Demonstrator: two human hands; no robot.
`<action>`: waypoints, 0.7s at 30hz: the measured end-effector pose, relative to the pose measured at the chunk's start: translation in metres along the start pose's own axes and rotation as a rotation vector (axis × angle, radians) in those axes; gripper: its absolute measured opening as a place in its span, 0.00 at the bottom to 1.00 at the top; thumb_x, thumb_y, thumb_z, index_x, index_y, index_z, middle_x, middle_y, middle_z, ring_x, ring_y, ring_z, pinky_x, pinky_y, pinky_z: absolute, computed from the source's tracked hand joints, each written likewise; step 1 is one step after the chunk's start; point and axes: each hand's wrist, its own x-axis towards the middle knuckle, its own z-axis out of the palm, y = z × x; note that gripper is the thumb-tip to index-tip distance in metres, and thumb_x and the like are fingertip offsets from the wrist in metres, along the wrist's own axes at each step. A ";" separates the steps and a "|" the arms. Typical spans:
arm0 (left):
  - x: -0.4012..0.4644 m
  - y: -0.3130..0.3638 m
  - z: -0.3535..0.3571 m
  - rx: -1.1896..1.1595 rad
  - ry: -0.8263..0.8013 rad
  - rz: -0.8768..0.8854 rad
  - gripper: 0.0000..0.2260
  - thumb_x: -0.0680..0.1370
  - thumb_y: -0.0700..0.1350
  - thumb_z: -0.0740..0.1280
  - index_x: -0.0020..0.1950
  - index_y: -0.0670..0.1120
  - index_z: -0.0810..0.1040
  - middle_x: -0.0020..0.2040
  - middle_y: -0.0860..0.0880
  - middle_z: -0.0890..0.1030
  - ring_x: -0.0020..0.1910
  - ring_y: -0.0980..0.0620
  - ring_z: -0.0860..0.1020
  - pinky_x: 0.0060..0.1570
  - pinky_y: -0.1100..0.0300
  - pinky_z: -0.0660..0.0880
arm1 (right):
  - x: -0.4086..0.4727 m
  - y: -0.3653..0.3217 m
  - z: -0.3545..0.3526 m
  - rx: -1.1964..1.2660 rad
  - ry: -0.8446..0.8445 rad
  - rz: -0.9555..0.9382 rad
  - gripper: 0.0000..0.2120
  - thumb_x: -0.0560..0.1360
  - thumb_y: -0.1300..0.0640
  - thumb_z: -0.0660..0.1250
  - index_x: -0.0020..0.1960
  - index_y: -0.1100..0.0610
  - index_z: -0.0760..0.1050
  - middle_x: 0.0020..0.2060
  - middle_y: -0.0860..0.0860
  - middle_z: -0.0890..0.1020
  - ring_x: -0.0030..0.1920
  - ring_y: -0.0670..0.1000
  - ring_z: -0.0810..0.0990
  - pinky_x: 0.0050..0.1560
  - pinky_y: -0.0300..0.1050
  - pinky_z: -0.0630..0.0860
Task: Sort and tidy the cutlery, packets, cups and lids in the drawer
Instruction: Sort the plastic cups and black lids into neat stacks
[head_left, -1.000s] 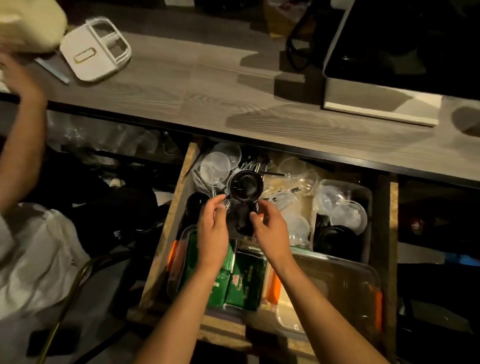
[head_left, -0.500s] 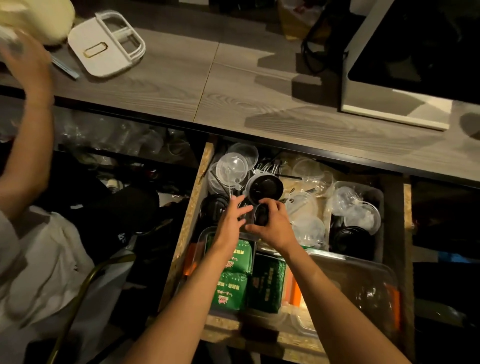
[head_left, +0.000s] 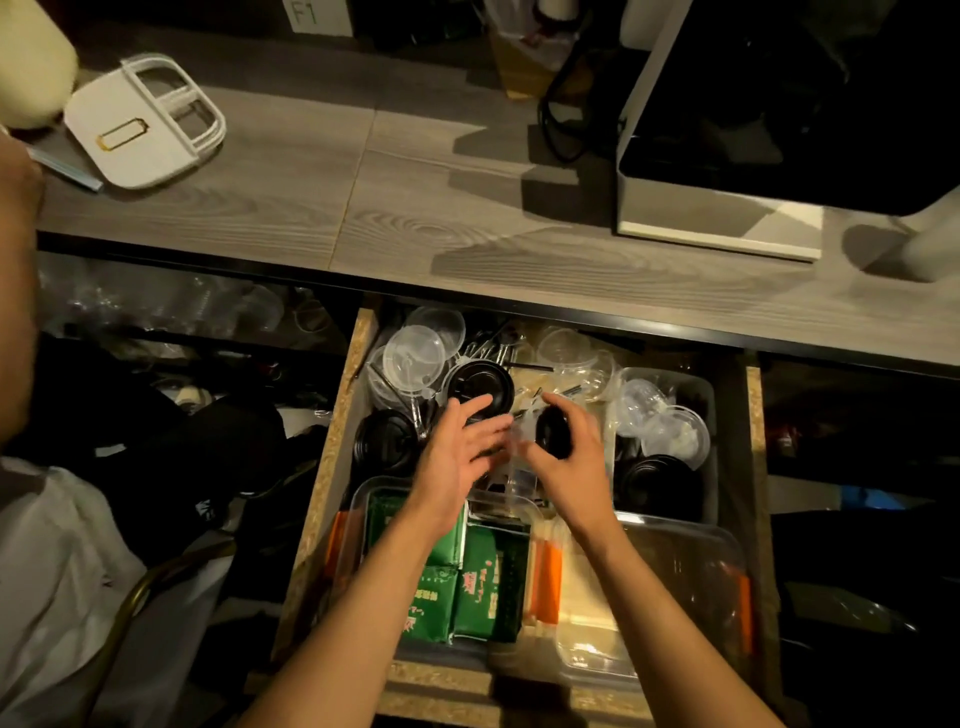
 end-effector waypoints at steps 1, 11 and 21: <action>0.003 0.001 0.002 0.133 0.037 0.045 0.19 0.81 0.58 0.56 0.68 0.51 0.73 0.64 0.47 0.80 0.63 0.51 0.79 0.58 0.58 0.75 | 0.002 0.003 -0.008 -0.042 0.059 0.029 0.28 0.71 0.53 0.74 0.68 0.44 0.69 0.62 0.45 0.70 0.60 0.40 0.72 0.61 0.37 0.73; 0.062 -0.013 0.003 0.958 0.488 0.194 0.30 0.79 0.53 0.69 0.78 0.46 0.64 0.77 0.46 0.65 0.74 0.45 0.66 0.64 0.51 0.71 | 0.040 0.039 -0.022 -0.539 0.041 0.119 0.42 0.69 0.43 0.73 0.77 0.47 0.56 0.71 0.56 0.63 0.71 0.59 0.62 0.66 0.59 0.72; 0.068 -0.025 0.009 0.749 0.465 0.100 0.13 0.75 0.47 0.75 0.56 0.46 0.78 0.54 0.47 0.79 0.53 0.47 0.79 0.43 0.60 0.69 | 0.043 0.048 -0.030 -0.572 0.046 0.188 0.40 0.68 0.38 0.72 0.74 0.50 0.61 0.68 0.55 0.68 0.69 0.58 0.67 0.66 0.58 0.72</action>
